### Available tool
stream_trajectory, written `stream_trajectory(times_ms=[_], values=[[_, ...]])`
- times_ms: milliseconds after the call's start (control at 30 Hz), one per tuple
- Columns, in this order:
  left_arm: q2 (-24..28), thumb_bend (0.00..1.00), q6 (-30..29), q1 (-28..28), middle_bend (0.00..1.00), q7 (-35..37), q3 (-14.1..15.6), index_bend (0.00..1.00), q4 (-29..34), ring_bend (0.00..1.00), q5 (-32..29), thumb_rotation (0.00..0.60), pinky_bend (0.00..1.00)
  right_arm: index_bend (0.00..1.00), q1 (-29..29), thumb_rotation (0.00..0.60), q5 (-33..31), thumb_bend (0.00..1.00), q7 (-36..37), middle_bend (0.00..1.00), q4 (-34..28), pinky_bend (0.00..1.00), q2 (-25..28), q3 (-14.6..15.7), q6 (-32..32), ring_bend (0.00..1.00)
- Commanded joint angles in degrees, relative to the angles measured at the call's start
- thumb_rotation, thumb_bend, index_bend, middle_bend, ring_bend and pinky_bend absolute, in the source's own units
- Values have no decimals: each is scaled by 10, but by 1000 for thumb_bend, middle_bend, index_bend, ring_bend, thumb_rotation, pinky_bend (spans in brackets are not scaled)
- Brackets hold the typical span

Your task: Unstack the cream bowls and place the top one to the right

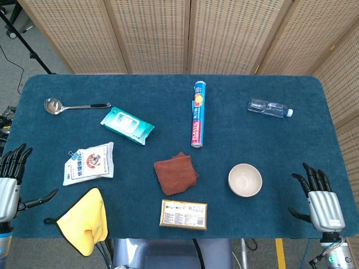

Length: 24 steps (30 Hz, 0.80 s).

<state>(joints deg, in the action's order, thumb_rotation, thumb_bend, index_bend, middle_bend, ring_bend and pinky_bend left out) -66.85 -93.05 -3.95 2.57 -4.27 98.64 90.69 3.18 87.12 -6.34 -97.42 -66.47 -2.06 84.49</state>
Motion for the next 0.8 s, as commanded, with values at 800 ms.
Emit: stream_trajectory(times_ms=[800], values=[[14, 101, 7, 5, 0, 29, -2, 0, 0, 0, -20, 324, 0, 184, 73, 600, -47, 1, -87, 0, -7, 0, -64, -28, -102, 0]])
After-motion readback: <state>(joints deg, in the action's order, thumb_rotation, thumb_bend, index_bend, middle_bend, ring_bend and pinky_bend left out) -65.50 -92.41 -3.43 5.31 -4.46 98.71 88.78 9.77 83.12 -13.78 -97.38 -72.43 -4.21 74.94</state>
